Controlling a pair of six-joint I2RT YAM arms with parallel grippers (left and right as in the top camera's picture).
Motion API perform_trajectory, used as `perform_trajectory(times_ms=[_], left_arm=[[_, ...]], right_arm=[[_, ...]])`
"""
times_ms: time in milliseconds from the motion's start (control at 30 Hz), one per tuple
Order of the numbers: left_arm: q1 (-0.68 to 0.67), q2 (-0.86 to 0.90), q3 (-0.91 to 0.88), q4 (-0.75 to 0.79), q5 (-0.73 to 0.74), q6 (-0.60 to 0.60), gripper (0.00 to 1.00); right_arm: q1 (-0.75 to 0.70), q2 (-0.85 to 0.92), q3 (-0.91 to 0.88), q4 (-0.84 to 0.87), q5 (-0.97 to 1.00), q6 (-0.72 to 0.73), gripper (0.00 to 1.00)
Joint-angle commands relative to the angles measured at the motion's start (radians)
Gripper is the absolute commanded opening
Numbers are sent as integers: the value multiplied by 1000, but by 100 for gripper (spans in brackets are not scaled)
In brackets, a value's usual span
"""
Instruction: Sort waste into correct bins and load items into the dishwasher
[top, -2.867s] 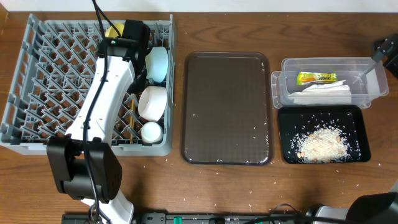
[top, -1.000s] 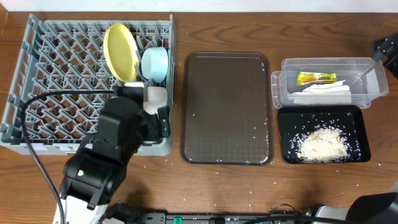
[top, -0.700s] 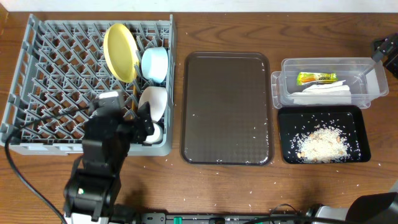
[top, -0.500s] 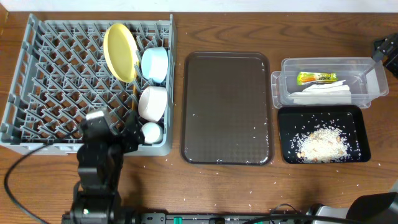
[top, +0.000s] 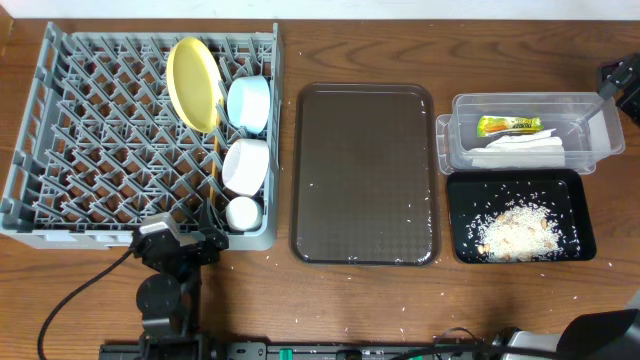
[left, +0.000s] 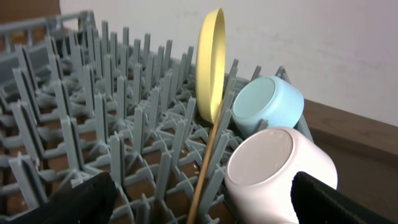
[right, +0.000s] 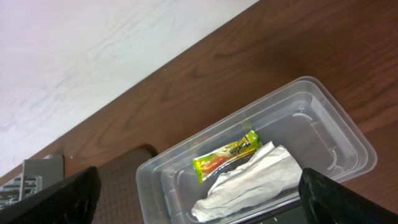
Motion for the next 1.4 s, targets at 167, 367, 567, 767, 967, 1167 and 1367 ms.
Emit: perform_trajectory(times_ms=[167, 367, 567, 767, 967, 1167, 1367], left_arm=[[6, -63, -47, 8, 9, 63, 90], [6, -63, -65, 4, 10, 66, 90], [6, -58, -64, 4, 10, 67, 90], [6, -58, -64, 4, 10, 67, 90], [6, -58, -64, 4, 10, 67, 90], [6, -58, -64, 4, 10, 67, 90], [6, -58, -64, 4, 10, 67, 90]], right_arm=[[-6, -18, 20, 2, -4, 6, 99], [-6, -18, 20, 2, -4, 6, 99], [-6, -18, 20, 2, -4, 6, 99], [-6, -18, 20, 2, -4, 6, 99], [-6, -18, 20, 2, -4, 6, 99], [-6, -18, 20, 2, -4, 6, 99], [-6, -18, 20, 2, -4, 6, 99]])
